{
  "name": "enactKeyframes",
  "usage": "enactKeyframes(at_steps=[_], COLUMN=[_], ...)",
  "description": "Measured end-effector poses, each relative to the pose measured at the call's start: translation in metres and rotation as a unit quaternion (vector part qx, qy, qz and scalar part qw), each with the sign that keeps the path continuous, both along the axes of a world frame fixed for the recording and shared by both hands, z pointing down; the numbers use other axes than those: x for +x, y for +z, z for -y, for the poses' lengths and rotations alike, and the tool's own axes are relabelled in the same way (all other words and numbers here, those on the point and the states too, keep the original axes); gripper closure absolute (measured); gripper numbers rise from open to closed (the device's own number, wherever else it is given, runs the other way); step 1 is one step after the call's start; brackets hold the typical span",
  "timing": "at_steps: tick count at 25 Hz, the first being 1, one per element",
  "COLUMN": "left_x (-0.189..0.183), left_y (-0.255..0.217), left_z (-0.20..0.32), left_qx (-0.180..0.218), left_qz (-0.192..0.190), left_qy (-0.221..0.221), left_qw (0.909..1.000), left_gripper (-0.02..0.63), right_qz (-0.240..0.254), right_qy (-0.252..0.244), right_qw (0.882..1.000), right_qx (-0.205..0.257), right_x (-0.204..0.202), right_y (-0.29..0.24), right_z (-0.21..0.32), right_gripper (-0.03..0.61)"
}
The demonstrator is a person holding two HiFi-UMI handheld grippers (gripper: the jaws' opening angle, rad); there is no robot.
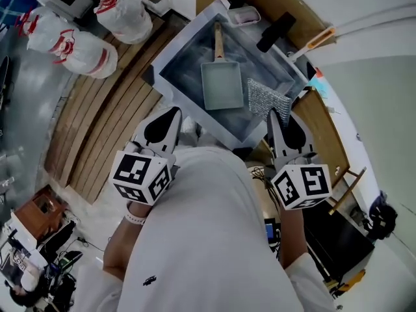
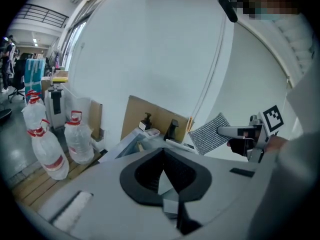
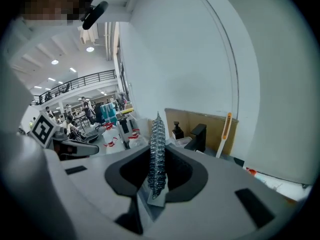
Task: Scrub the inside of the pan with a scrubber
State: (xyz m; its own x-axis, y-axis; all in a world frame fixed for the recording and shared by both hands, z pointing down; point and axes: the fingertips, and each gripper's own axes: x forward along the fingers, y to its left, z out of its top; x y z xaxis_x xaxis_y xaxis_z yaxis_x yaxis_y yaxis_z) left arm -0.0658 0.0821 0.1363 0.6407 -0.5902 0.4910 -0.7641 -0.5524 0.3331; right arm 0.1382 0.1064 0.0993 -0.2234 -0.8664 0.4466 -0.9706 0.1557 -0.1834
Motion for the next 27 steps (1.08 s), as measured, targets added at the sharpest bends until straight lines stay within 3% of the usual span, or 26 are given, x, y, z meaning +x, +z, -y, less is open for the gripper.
enactKeyframes(at_steps=[11,27], left_x=[0.002,0.007], left_y=[-0.019,-0.021], left_z=[-0.001,-0.003], left_qx=[0.019,0.020], left_qz=[-0.021,-0.014], left_qy=[0.004,0.015], left_qw=[0.9996,0.9996], left_gripper=[0.609,0.609], right_qz=[0.009,0.002], right_qy=[-0.014,-0.027], right_qw=[1.000,1.000], right_qx=[-0.010,-0.001], right_x=[-0.016,-0.032], right_y=[0.011,0.015], right_z=[-0.015,-0.013], right_gripper=[0.515,0.515])
